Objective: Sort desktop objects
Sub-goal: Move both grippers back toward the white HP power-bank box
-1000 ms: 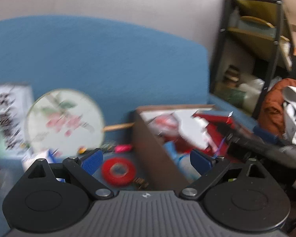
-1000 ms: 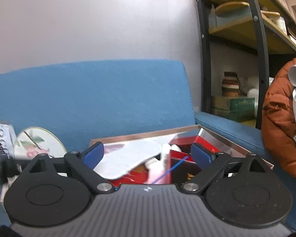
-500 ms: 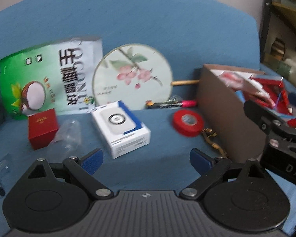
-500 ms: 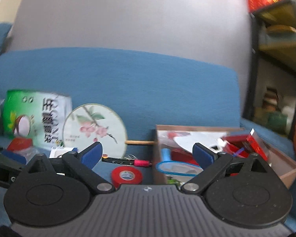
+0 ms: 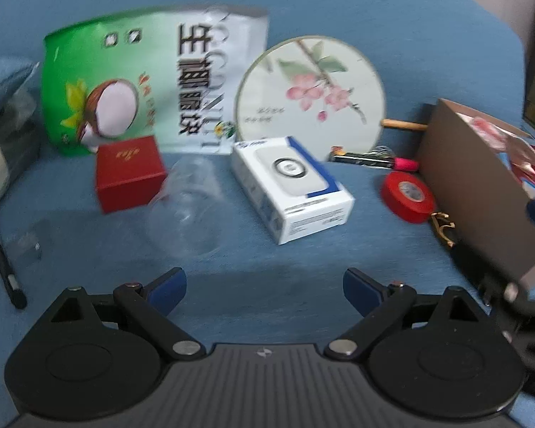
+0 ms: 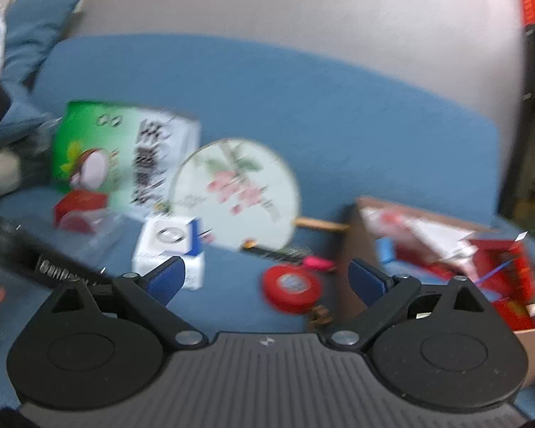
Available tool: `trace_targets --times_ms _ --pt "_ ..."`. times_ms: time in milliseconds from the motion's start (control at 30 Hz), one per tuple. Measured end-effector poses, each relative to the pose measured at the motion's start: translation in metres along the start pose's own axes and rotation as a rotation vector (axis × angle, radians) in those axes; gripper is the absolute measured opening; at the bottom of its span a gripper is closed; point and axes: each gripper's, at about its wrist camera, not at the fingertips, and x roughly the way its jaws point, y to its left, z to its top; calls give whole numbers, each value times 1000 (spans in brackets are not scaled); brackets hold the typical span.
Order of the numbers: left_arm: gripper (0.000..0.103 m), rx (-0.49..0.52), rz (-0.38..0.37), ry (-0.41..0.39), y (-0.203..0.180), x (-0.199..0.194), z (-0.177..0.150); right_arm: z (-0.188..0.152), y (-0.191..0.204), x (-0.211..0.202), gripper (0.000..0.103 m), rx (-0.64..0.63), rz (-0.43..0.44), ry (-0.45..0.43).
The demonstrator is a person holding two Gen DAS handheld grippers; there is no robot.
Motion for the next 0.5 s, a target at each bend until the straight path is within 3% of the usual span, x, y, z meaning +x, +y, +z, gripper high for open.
trace_targets --times_ms 133,367,500 --pt "97 -34 -21 9 14 4 -1 -9 7 18 96 2 112 74" --pt "95 -158 -169 -2 37 10 8 -16 29 61 96 -69 322 172" --pt "89 -145 -244 -2 27 17 20 -11 33 85 96 -29 349 202"
